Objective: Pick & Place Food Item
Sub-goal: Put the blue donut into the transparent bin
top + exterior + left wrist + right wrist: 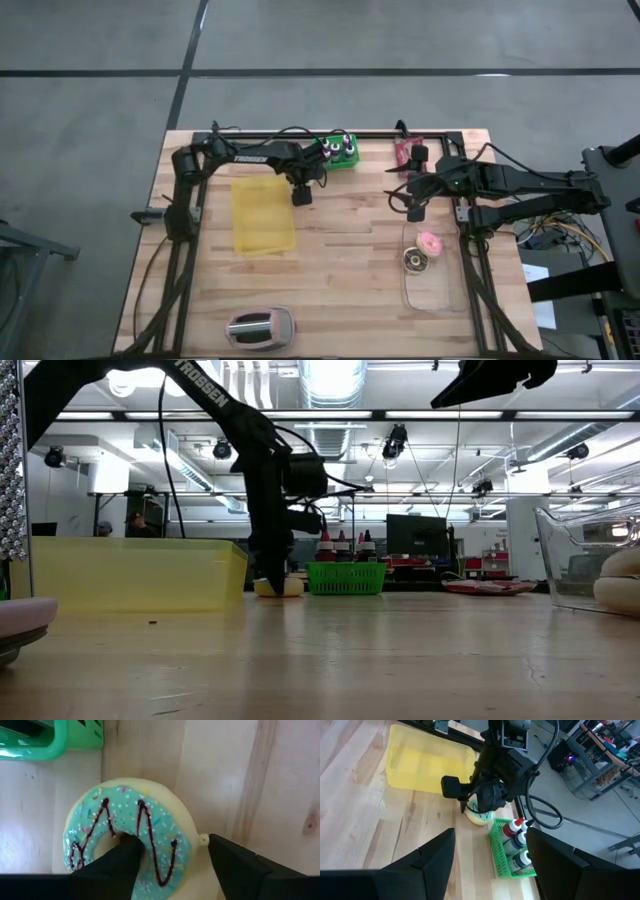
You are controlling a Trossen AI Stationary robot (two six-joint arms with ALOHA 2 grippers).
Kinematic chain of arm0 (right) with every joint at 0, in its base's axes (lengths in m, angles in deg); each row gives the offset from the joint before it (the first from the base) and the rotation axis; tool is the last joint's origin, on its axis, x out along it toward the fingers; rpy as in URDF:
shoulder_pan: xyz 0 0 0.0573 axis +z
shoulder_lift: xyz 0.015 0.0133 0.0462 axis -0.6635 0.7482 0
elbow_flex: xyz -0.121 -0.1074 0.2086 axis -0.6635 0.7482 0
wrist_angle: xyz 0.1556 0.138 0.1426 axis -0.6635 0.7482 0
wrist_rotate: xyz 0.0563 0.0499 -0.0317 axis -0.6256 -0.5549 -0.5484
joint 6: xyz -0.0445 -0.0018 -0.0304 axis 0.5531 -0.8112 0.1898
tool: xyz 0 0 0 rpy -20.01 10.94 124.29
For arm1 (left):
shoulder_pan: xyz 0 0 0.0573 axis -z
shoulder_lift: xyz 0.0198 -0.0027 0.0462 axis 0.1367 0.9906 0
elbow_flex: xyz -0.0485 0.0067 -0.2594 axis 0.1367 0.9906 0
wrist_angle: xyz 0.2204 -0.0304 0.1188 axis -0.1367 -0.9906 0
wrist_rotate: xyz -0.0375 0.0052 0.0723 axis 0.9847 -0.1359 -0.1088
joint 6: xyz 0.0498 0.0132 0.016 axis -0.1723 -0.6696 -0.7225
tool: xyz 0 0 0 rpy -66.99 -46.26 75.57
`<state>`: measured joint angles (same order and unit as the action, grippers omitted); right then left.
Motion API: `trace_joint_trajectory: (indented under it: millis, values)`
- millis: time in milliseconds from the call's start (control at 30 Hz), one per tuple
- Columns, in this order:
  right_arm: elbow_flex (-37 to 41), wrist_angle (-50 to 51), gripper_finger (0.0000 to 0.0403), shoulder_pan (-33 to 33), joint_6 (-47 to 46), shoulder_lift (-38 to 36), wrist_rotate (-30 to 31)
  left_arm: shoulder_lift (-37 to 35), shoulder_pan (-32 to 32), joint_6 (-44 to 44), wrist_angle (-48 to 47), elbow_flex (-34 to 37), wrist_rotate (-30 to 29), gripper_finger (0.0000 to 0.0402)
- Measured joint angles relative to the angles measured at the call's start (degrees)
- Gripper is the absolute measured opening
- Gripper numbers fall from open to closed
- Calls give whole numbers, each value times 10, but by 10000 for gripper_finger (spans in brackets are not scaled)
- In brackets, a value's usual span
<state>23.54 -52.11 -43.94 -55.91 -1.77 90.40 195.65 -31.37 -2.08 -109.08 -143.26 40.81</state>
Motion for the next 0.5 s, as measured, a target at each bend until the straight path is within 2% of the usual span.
trace_joint_trajectory:
  millis: [167,400,500]
  values:
    - [0,-2,235,0,0,0,0,0,0,-5,16,7,0,172]
    - [0,-3,233,0,4,0,0,0,1,0,18,7,0,34]
    - [0,-3,233,0,0,0,0,0,6,2,20,7,-2,14]
